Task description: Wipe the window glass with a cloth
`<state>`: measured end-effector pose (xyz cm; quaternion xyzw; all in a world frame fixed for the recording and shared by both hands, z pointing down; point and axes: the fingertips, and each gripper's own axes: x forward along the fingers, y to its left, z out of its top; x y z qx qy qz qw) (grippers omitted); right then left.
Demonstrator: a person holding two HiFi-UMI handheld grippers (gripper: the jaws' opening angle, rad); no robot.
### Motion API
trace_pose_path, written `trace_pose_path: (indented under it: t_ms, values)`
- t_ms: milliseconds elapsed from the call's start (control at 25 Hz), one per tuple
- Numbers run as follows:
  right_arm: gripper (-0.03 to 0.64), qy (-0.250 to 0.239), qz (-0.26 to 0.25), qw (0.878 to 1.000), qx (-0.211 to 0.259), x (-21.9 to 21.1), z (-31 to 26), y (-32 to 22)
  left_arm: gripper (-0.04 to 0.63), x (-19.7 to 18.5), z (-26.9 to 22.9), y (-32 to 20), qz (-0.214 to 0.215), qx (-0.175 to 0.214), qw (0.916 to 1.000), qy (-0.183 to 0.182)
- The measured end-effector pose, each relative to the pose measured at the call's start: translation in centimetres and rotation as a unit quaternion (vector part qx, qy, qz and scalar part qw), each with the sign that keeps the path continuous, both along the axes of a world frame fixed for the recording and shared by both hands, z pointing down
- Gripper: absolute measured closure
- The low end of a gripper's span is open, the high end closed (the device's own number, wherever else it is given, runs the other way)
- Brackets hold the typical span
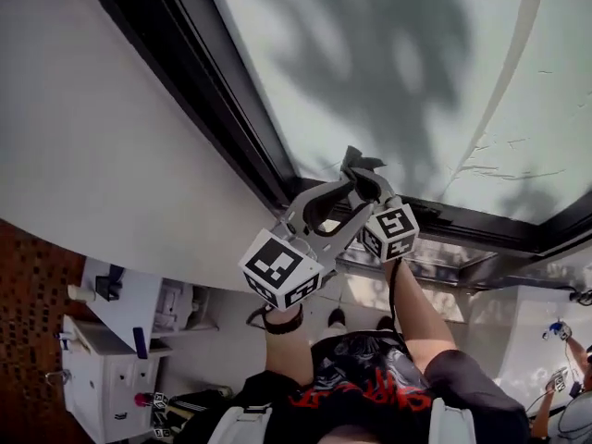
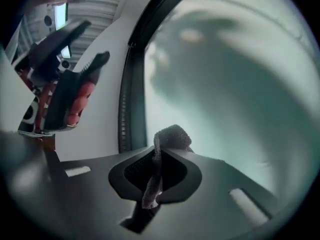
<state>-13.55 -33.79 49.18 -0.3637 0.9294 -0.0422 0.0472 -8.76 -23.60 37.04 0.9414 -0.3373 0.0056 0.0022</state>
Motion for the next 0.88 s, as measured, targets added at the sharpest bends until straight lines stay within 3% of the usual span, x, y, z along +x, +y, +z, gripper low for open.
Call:
trace_pose_path:
  t_ms: [120, 200, 360, 480, 640, 720, 800, 880]
  values:
    - [0.598, -0.011, -0.056, 0.998, -0.011, -8.4, -0.2, -0.6, 0.449, -5.0, 0.7, 0.2, -0.062, -0.011, 0.9980, -0.003]
    - [0.598, -0.016, -0.038, 0.999, -0.017, -9.1, -0.4, -1.5, 0.449, -6.6, 0.9, 0.0, -0.082, -0.016, 0.9965, -0.013]
    - [0.598, -0.019, 0.069, 0.997, -0.014, -0.4, -0.7, -3.0, 0.449, -5.3, 0.4, -0.8, -0.060, -0.011, 0.9979, -0.019]
    - [0.598, -0.036, 0.181, 0.983, -0.015, 11.6, -0.8, -3.3, 0.449, 0.0, 0.1, -1.8, 0.012, -0.008, 0.9996, -0.023]
    - [0.598, -0.048, 0.318, 0.946, -0.040, 28.3, 0.6, -0.7, 0.449, 8.7, 0.3, -1.5, 0.112, -0.019, 0.9934, -0.016]
    - [0.598, -0.053, 0.386, 0.919, -0.062, 36.4, 2.1, 1.3, 0.449, 12.0, 0.5, -0.7, 0.142, -0.017, 0.9895, -0.016]
    - [0.598, -0.068, 0.471, 0.875, -0.086, 45.5, 3.6, 4.4, 0.449, 15.1, 0.5, 0.3, 0.173, -0.010, 0.9848, -0.016]
    - [0.598, -0.100, 0.562, 0.815, -0.098, 53.3, 4.3, 8.3, 0.449, 16.9, 0.5, 1.0, 0.186, -0.008, 0.9824, -0.018]
